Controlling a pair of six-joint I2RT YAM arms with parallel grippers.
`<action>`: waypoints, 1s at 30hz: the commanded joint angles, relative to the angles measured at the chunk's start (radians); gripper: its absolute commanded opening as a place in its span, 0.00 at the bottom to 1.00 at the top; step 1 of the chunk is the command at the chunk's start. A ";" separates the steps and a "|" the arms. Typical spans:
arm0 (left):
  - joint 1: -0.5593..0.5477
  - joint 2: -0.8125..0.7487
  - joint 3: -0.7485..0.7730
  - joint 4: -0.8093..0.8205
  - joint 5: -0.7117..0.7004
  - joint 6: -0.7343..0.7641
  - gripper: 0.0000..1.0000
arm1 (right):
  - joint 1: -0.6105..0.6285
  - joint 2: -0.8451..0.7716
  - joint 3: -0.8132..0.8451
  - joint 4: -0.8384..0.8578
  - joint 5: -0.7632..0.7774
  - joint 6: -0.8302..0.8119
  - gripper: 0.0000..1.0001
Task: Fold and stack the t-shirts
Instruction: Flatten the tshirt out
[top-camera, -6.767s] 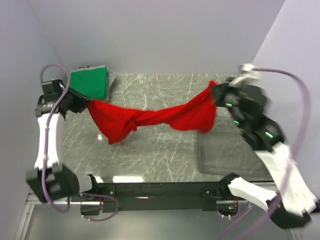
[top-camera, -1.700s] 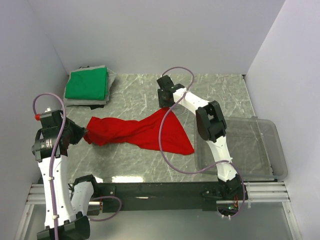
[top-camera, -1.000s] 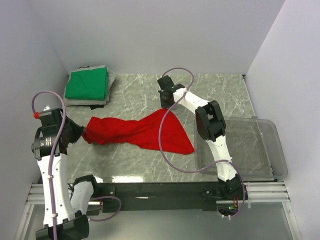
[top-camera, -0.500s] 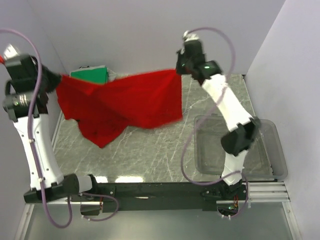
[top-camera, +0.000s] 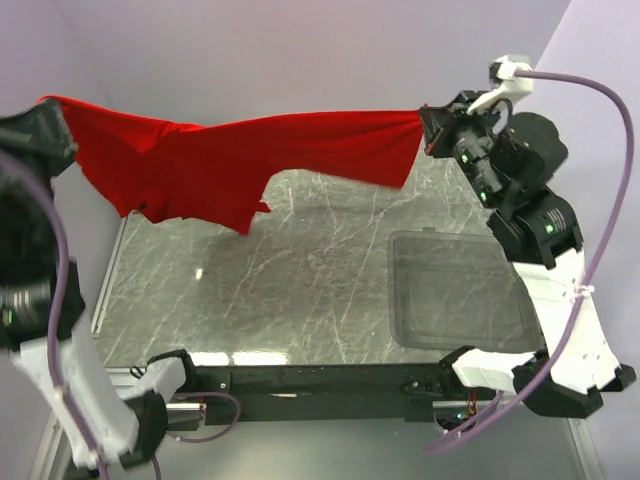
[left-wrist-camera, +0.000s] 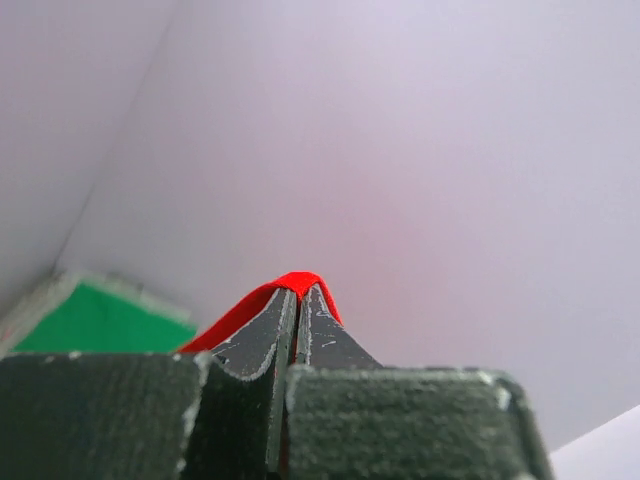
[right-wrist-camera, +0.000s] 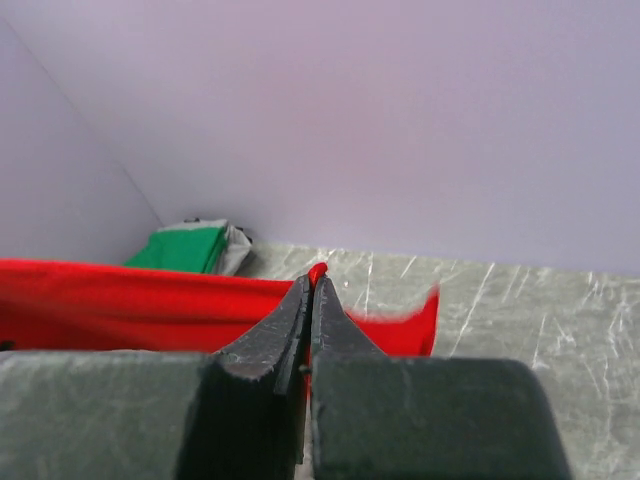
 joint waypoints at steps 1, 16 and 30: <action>0.005 -0.084 -0.019 0.201 -0.060 0.011 0.00 | 0.008 -0.011 -0.036 0.052 0.054 -0.036 0.00; 0.005 0.094 -0.085 0.112 0.188 0.012 0.00 | 0.008 0.159 0.036 -0.006 0.024 -0.020 0.00; 0.005 -0.065 0.004 0.124 0.101 0.011 0.00 | 0.040 -0.103 -0.126 0.084 0.036 -0.040 0.00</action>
